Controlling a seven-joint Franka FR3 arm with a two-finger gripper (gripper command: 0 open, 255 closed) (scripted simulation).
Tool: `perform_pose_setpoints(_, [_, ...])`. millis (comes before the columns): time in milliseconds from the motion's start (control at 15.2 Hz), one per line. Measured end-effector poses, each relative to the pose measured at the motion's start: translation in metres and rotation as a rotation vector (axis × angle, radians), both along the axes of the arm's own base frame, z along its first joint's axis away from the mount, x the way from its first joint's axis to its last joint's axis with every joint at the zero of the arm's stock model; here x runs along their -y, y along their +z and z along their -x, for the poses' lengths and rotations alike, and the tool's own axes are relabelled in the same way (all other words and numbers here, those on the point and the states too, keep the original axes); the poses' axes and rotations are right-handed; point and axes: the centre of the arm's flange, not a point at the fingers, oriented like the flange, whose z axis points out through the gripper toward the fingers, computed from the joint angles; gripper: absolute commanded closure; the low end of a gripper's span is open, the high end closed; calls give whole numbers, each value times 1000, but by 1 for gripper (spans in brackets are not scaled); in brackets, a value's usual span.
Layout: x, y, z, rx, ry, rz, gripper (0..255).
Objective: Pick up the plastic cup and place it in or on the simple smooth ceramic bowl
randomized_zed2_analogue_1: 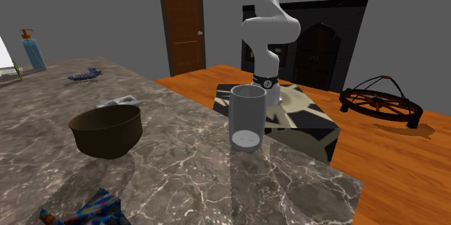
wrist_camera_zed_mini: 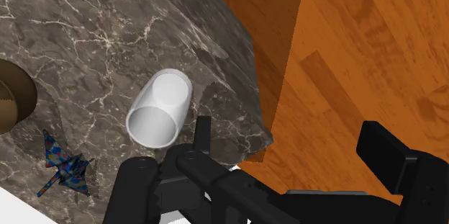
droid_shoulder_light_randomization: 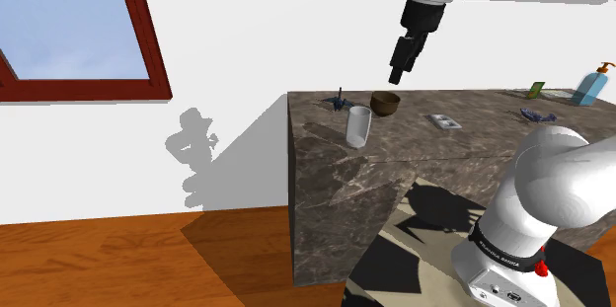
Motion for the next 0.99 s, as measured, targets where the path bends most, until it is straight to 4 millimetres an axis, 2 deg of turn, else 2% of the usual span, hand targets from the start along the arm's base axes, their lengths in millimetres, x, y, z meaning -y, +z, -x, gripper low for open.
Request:
perform_pose_setpoints(198, [9, -9, -9, -4, -2, -1, 0])
perform_pose_setpoints(594, [50, -56, -51, -22, -11, -8, 0])
perform_pose_setpoints(990, [100, -107, -96, -40, -21, -14, 0])
